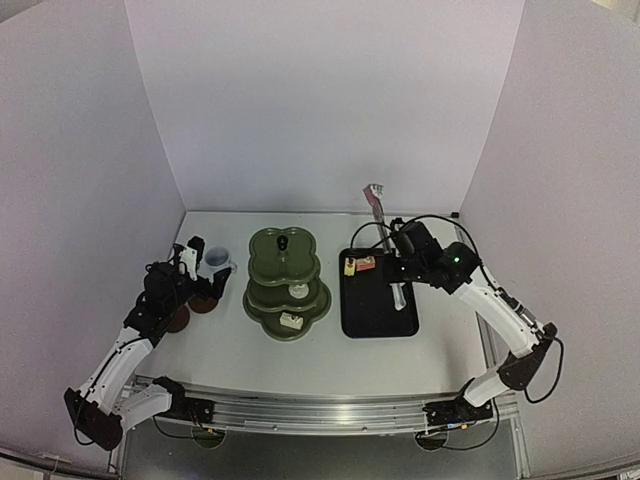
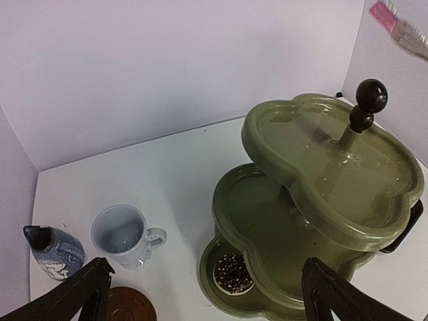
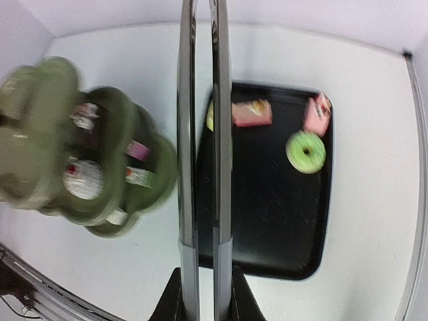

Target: Serve the afternoon tea

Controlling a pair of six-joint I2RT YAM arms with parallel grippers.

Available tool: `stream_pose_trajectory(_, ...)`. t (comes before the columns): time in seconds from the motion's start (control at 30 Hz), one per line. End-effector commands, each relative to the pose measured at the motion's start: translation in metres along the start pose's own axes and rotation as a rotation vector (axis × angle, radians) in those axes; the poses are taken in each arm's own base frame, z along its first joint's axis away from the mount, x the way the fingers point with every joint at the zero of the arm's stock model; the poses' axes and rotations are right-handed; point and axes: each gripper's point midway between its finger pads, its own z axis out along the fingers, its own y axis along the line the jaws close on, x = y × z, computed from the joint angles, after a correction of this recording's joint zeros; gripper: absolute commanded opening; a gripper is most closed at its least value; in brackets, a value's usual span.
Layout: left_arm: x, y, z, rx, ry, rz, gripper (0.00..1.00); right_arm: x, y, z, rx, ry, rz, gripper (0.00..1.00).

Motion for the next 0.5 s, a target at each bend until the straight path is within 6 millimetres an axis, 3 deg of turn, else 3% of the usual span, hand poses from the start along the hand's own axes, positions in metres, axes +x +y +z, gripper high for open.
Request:
stream_pose_trajectory(0.0, -0.006, 0.018, -0.001, -0.069, -0.038, -0.079, 1.0, -0.036, 0.112, -0.041, -0.234, -0.17, -0.287, 0.0)
stream_pose_trajectory(0.07, -0.002, 0.026, -0.002, -0.104, -0.034, -0.098, 1.0, -0.023, 0.159, -0.047, -0.343, -0.164, -0.404, 0.0)
stream_pose_trajectory(0.2, 0.006, 0.049, -0.008, -0.215, -0.021, -0.131, 1.0, 0.031, 0.232, -0.047, -0.532, -0.083, -0.62, 0.0)
stream_pose_trajectory(0.33, 0.014, 0.07, -0.016, -0.321, -0.012, -0.141, 1.0, 0.084, 0.256, -0.043, -0.627, 0.022, -0.736, 0.0)
stream_pose_trajectory(0.47, 0.021, 0.081, -0.02, -0.381, -0.008, -0.134, 1.0, 0.128, 0.258, -0.036, -0.669, 0.138, -0.782, 0.0)
